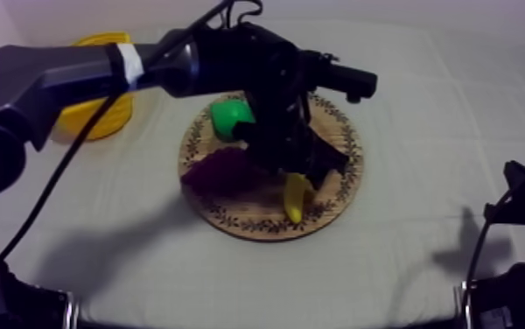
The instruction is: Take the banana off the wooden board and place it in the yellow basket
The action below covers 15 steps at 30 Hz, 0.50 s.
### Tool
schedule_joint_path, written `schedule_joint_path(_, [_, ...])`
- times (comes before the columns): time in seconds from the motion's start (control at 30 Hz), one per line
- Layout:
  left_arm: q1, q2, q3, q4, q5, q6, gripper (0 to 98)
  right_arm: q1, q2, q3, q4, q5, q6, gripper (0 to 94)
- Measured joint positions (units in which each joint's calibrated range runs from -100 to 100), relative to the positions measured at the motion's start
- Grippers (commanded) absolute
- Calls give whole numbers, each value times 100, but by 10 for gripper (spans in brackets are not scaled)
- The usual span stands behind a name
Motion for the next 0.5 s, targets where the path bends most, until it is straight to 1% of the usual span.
schedule_joint_path(0.2, [14,437,-467,-133,543,154,656,0,0,0,0,0,0,3])
schedule_joint_path(0.37, [33,719,-790,-195,823,168,637,0,0,0,0,0,0,3])
schedule_joint_path(0.43, [51,816,-901,-227,893,170,618,0,0,0,0,0,0,3])
schedule_joint_path(0.5, [72,892,-1014,-260,985,190,570,0,0,0,0,0,0,3])
